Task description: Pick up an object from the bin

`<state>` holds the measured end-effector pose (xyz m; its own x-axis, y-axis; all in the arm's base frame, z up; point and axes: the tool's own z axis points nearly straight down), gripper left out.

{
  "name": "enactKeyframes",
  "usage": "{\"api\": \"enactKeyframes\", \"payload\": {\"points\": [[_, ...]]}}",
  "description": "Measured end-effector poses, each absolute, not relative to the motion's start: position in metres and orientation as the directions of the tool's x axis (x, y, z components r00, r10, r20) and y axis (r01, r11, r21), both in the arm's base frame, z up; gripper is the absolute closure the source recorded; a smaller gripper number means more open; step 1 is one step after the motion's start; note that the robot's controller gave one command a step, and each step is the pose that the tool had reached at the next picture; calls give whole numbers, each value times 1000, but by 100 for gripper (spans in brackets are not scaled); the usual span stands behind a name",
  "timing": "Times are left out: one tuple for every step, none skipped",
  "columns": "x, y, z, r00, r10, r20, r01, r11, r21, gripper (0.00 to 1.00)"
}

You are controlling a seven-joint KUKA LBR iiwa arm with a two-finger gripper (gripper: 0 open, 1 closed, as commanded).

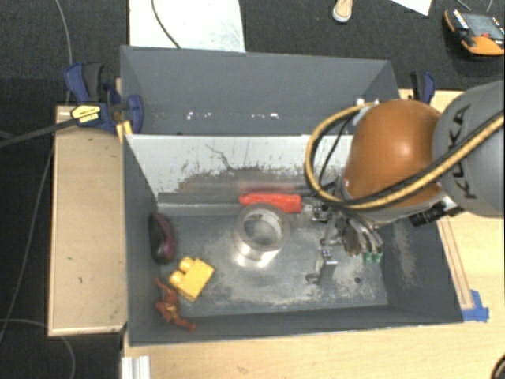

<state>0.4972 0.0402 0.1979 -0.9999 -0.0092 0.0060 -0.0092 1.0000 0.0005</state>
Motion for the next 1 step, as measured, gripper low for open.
{"api": "enactKeyframes", "payload": {"points": [[499, 40, 202, -1000, -7, -2, -7, 1000, 1, 0]]}}
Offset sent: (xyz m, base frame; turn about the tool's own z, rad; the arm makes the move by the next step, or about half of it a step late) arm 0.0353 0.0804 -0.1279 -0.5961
